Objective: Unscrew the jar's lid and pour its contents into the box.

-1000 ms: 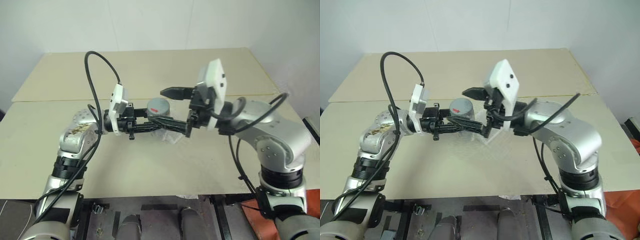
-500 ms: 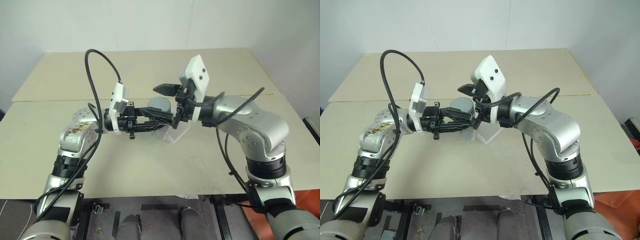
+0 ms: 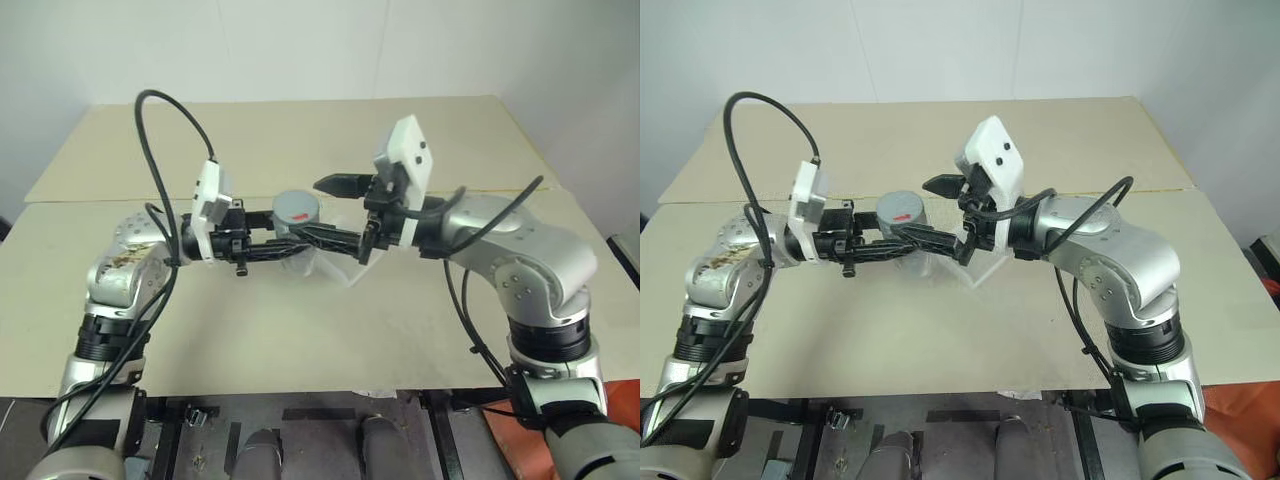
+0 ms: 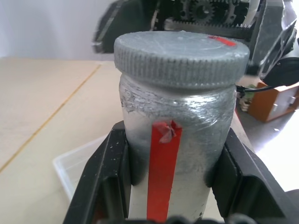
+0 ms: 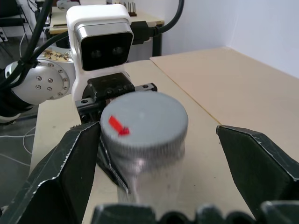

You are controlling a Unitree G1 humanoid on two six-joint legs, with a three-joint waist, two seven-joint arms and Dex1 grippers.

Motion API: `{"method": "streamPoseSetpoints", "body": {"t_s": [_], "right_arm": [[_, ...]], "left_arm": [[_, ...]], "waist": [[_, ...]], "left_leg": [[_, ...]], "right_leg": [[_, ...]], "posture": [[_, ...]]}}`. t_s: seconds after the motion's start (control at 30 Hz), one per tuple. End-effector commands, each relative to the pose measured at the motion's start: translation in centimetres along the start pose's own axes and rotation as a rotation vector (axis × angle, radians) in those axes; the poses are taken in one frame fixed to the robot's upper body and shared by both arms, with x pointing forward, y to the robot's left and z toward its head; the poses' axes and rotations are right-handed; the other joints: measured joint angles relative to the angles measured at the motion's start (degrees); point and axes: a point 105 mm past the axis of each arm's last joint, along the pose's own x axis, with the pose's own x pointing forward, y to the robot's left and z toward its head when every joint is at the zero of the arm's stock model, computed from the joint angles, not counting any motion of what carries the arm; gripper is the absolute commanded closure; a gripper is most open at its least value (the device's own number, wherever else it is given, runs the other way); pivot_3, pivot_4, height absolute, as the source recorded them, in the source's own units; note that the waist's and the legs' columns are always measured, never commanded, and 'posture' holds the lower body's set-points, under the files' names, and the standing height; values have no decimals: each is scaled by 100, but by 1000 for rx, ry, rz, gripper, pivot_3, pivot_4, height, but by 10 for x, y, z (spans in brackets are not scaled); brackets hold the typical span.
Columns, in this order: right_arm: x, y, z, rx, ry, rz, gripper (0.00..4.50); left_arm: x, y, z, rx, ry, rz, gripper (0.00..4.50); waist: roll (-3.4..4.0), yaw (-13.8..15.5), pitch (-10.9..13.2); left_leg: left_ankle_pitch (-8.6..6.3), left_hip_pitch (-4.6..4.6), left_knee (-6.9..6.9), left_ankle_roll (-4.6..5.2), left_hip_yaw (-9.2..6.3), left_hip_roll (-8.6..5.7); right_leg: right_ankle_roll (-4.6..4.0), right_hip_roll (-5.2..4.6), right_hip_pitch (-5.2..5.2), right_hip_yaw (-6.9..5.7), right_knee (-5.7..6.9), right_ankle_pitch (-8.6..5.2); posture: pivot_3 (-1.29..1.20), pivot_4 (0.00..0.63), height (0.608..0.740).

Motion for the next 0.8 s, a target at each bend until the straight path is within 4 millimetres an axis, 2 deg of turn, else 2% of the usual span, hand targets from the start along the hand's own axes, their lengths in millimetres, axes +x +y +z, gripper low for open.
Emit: {"method": "streamPoseSetpoints", "body": {"t_s": [0.03, 0.3, 0.43, 0.67, 0.8], "right_arm": [[-23, -27, 12, -8, -45, -151, 37], [-33, -28, 8, -19, -26, -158, 37], [-34, -24, 11, -34, -29, -135, 37], [-33, -4, 22, -77, -42, -41, 37], [-26, -3, 25, -95, -44, -23, 37]], "left_arm": [[-3, -13, 12, 39, -28, -69, 2616], [-5, -17, 9, 29, -26, -63, 2616], [1, -10, 6, 25, -35, -33, 2616], [10, 2, -3, 11, -48, 21, 2616], [20, 13, -3, 24, -52, 21, 2616]], "waist": [[0, 1, 0], [0, -7, 0], [1, 1, 1], [1, 6, 1], [1, 4, 1]], "left_leg": [[0, 0, 0, 0, 0, 0], [0, 1, -2, 1, 2, 0], [-1, 1, -1, 1, 2, 0], [0, -1, -1, 1, 1, 0], [0, 0, 0, 1, 1, -1]], "right_leg": [[0, 0, 1, 0, 0, 0], [-1, 0, -1, 1, 0, -1], [-1, 0, 0, 1, -1, -1], [-1, 0, 0, 0, -2, -1], [-2, 0, 2, 0, 0, 0]], "posture": [[0, 150, 740], [0, 150, 740], [0, 150, 740], [0, 150, 740], [0, 150, 740]]}}
